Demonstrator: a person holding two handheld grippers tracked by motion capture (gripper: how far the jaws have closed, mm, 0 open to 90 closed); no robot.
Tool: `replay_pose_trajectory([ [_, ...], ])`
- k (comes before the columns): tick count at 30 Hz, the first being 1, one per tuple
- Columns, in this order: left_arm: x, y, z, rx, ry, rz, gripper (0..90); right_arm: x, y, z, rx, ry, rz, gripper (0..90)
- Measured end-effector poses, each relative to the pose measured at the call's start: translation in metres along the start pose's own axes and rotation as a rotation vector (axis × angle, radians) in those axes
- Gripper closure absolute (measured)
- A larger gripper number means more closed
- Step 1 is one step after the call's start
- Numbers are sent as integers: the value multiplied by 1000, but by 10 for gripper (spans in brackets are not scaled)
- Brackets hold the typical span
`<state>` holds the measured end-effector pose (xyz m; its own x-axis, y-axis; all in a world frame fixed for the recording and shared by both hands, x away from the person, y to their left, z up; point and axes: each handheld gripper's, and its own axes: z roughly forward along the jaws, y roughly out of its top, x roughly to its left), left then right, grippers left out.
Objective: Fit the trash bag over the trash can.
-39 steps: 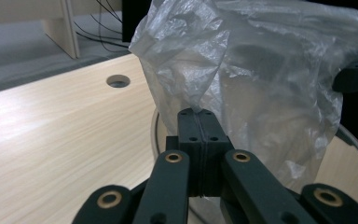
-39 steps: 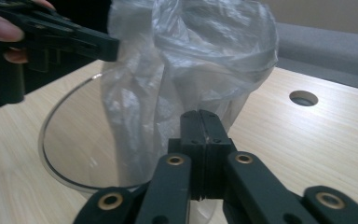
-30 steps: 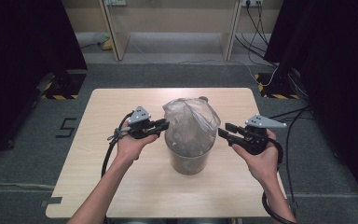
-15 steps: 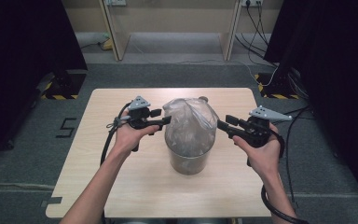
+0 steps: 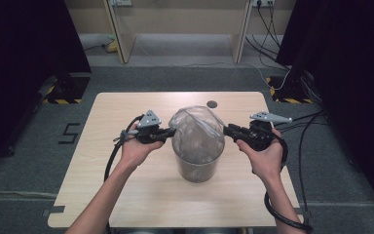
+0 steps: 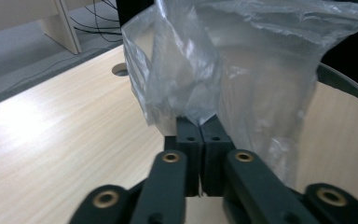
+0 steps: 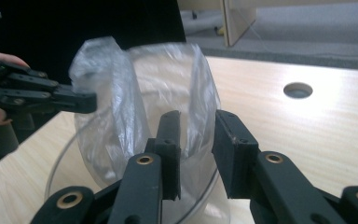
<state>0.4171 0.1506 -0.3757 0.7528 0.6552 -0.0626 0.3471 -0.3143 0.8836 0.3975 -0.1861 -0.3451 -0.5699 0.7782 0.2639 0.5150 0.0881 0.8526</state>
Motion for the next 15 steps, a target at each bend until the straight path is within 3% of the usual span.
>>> replay_pose_trajectory([
  [3, 0, 3, -6, -37, -7, -50, 557, 1, 1, -3, -7, -13, 3, 685],
  [7, 0, 19, -19, -122, 12, -87, 430, 2, 7, -7, -21, -35, 4, 644],
  [9, -2, 31, -23, -149, 37, -53, 413, 3, 10, -7, -21, -45, 5, 620],
  [12, -6, 46, -22, -157, 84, 41, 398, 5, 12, -6, -18, -56, 4, 596],
  [15, -5, 55, -14, -117, 87, 78, 399, 6, 11, -3, -9, -69, 9, 576],
])
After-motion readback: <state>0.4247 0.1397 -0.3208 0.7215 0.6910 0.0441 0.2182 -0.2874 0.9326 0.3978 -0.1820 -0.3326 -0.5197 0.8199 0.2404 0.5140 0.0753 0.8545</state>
